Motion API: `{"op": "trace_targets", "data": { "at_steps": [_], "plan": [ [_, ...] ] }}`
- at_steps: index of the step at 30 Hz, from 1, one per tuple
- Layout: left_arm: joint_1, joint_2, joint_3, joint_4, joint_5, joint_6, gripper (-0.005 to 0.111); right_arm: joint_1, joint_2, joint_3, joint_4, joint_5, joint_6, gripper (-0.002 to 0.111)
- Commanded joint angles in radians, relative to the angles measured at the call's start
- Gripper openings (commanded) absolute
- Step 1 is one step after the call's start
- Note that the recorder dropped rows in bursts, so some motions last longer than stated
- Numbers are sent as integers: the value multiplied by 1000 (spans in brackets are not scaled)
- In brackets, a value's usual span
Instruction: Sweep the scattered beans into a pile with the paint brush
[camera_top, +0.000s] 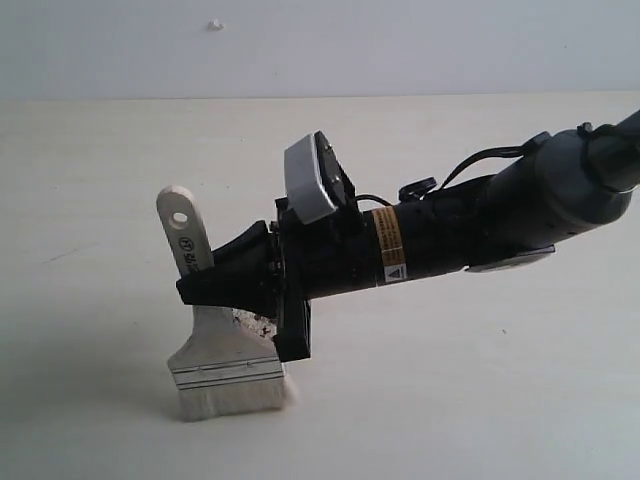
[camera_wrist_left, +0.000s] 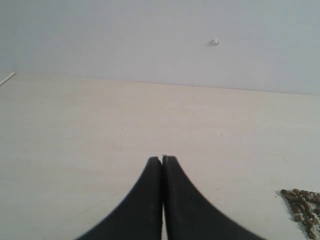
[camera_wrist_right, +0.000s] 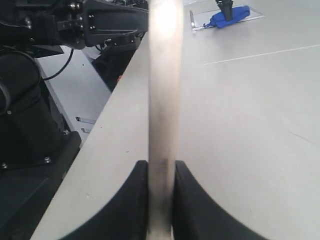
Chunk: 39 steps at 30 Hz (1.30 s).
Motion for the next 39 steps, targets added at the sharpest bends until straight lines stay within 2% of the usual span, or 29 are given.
{"op": "trace_targets", "data": {
  "at_steps": [1, 13, 28, 39],
  "plan": [
    [-6, -2, 4, -5, 6, -1, 0, -9, 18, 3, 54, -22, -65, 0],
    [-6, -2, 4, -5, 6, -1, 0, -81, 19, -2, 62, -4, -55, 0],
    [-6, -2, 4, -5, 6, -1, 0, -81, 19, -19, 119, 46, -82, 0],
    [-6, -2, 4, -5, 6, -1, 0, -81, 19, -19, 170, 46, -192, 0]
  ]
}}
